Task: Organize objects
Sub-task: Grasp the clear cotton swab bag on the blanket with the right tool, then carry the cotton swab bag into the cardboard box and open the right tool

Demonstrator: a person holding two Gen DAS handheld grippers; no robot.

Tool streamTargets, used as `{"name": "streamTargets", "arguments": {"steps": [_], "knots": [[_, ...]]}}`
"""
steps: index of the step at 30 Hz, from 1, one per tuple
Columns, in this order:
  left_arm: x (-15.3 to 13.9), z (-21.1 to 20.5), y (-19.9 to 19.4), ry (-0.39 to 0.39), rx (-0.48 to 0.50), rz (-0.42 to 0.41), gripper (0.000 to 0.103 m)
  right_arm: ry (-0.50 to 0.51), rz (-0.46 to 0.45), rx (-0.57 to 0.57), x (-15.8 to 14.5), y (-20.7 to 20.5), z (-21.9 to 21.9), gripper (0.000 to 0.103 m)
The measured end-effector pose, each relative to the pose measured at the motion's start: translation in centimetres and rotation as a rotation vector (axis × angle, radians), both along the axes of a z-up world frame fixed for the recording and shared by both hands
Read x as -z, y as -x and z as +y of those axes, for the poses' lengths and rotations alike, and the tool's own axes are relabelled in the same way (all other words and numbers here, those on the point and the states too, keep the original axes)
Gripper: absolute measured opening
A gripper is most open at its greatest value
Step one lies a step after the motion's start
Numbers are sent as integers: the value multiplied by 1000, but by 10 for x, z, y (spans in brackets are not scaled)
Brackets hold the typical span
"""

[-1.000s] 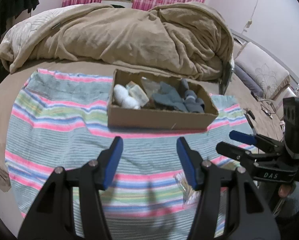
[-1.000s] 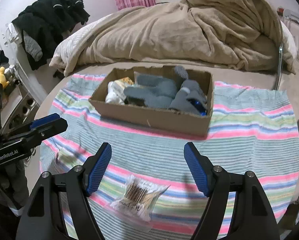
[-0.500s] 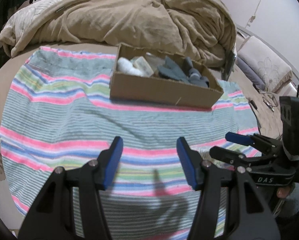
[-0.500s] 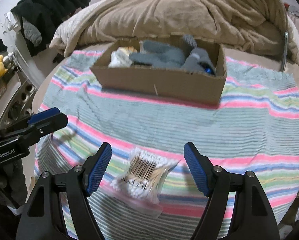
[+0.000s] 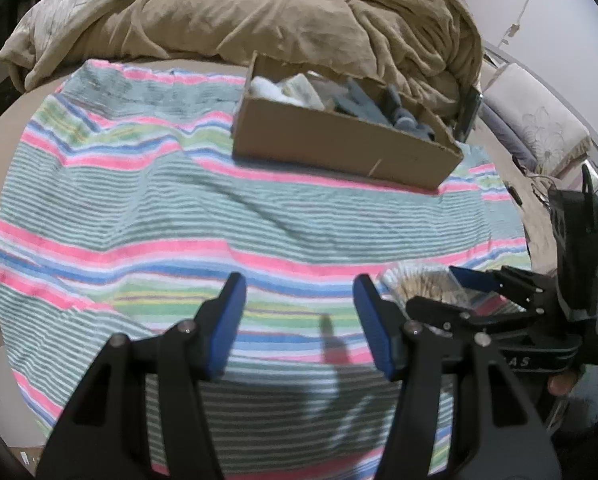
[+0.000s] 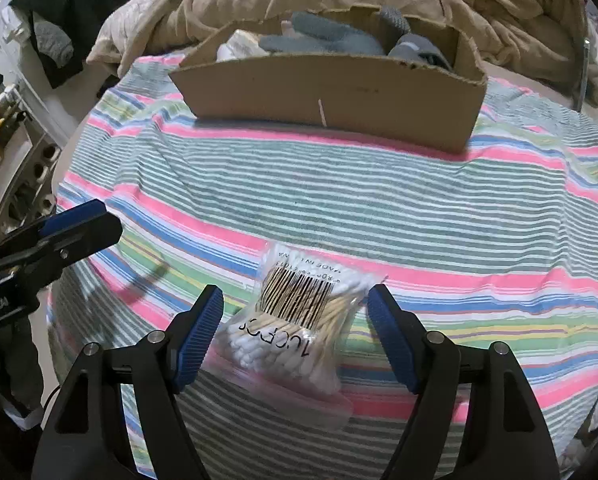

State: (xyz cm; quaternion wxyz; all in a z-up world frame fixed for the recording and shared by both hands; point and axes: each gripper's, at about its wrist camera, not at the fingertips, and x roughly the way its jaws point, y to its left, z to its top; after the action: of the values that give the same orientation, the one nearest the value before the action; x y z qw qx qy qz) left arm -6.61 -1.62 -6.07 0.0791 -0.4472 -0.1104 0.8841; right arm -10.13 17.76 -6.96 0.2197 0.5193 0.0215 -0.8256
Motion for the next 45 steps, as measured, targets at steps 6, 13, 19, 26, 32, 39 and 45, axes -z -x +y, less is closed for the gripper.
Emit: {"name": "streamTargets", "arguments": {"steps": [6, 13, 19, 26, 32, 39, 45], "knots": [[8, -1, 2, 9, -7, -28, 65, -10, -24, -29, 9, 0, -8, 62], [5, -3, 5, 6, -14, -24, 76, 7, 21, -39, -3, -2, -7, 44], [2, -4, 9, 8, -19, -25, 76, 29, 42, -51, -14, 2, -5, 43], [-9, -7, 17, 11, -24, -4, 76, 54, 79, -48, -34, 11, -3, 42], [-18, -10, 31, 16, -31, 13, 76, 71, 135, -38, -58, 26, 4, 42], [-28, -14, 49, 26, -36, 41, 76, 87, 203, -37, -84, 56, 2, 42], [-36, -19, 70, 31, -42, 68, 76, 99, 248, -13, -97, 89, 4, 42]]}}
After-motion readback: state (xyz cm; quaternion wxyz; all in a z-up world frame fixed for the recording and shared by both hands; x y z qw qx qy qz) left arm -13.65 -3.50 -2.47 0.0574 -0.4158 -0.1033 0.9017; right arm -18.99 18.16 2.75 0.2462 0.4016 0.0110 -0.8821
